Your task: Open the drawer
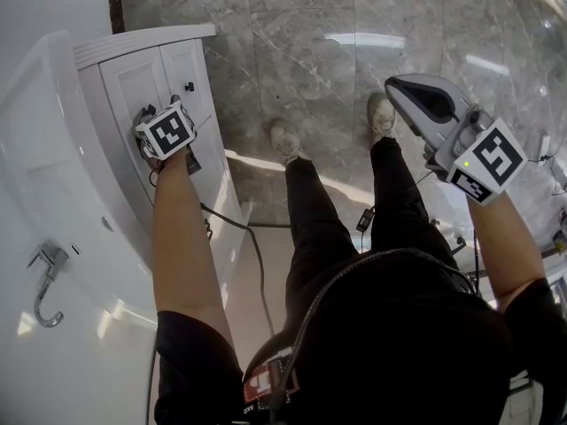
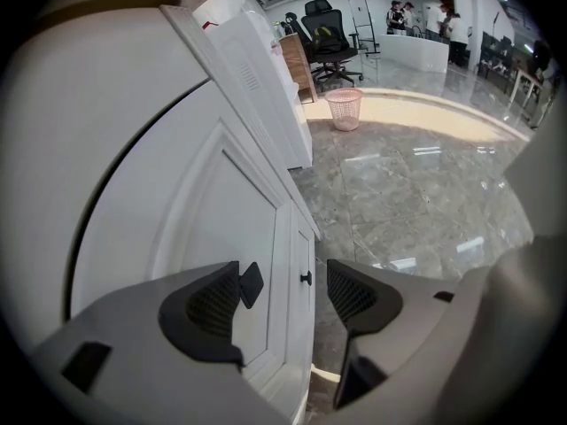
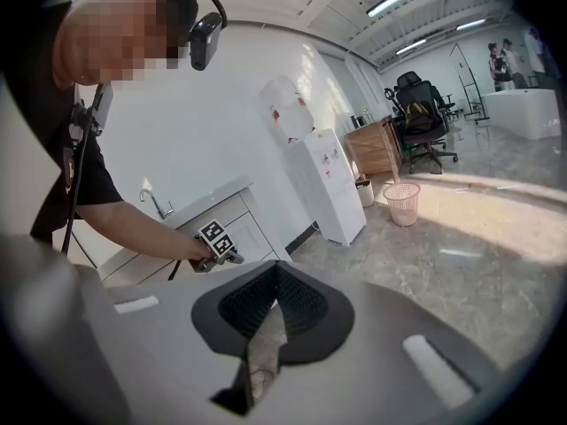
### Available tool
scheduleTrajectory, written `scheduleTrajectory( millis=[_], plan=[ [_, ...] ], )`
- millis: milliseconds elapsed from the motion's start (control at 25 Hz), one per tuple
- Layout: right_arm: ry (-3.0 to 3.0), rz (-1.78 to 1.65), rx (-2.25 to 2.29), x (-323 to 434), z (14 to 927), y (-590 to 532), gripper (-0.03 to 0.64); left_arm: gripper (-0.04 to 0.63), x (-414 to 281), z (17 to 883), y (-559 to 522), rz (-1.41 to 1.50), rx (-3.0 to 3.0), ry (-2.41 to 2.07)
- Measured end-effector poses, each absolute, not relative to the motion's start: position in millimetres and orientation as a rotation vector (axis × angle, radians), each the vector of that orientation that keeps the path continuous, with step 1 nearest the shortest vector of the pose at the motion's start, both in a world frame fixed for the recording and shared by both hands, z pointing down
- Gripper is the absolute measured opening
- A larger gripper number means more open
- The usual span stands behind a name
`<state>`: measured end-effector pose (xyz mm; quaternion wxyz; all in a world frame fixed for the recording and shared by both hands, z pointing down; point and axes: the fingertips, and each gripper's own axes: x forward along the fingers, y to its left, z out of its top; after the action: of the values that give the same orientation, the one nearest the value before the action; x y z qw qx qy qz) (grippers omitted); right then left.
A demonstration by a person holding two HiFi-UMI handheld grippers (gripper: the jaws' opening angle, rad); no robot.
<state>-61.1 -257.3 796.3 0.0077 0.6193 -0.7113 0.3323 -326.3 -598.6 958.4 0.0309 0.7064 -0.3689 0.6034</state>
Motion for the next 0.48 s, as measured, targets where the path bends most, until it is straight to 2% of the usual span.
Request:
scheduleTrajectory(
  millis=[480],
  plan=[
    [-2.219,1.049,1.950,-58,796,-250,-0.002,0.276,-331,957,-588,1.833,2.130,-1.123]
  ],
)
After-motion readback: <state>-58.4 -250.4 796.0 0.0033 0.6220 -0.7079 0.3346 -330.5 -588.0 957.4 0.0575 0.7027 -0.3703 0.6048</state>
